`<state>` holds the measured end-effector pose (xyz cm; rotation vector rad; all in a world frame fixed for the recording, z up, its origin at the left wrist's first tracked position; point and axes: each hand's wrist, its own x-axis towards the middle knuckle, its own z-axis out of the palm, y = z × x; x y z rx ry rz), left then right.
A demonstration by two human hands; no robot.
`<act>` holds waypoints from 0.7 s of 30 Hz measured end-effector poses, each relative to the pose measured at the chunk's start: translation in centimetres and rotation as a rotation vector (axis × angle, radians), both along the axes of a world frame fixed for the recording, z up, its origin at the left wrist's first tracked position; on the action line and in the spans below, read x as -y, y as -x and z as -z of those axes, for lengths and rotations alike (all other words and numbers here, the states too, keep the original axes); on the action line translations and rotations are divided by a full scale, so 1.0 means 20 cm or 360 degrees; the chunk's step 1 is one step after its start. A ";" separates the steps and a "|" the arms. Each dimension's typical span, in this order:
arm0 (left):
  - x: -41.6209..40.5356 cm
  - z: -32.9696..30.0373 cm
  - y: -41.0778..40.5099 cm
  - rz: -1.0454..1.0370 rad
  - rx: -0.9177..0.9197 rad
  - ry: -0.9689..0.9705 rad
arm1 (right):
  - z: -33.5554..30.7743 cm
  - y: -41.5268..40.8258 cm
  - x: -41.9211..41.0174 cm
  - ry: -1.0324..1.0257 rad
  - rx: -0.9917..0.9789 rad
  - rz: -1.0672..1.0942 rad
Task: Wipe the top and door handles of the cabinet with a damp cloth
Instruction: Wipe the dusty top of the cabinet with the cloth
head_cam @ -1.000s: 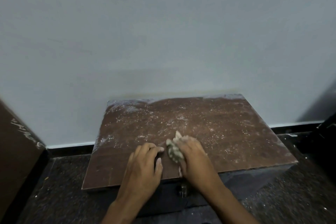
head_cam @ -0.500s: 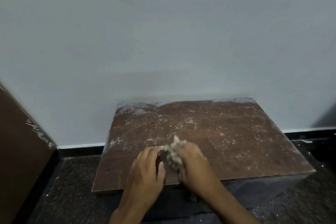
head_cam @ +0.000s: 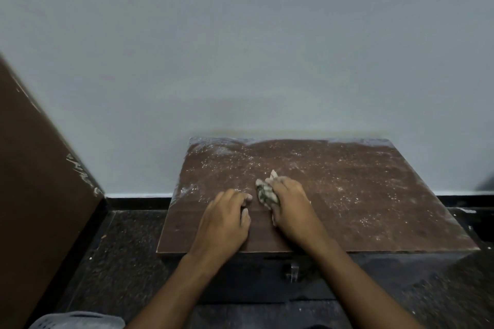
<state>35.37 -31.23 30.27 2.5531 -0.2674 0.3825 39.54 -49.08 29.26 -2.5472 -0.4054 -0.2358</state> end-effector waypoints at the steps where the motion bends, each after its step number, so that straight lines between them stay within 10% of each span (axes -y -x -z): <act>1: 0.00 0.00 0.00 0.0001 -0.0004 0.0003 | -0.02 -0.03 -0.01 -0.0002 -0.0024 0.0051; 13: -0.09 0.00 0.00 -0.0176 -0.0005 0.0131 | -0.07 -0.06 0.04 -0.0050 -0.0058 0.0177; 21: -0.15 -0.02 0.04 -0.0193 0.0120 0.0109 | 0.00 0.23 -0.10 0.0004 -0.0022 -0.0335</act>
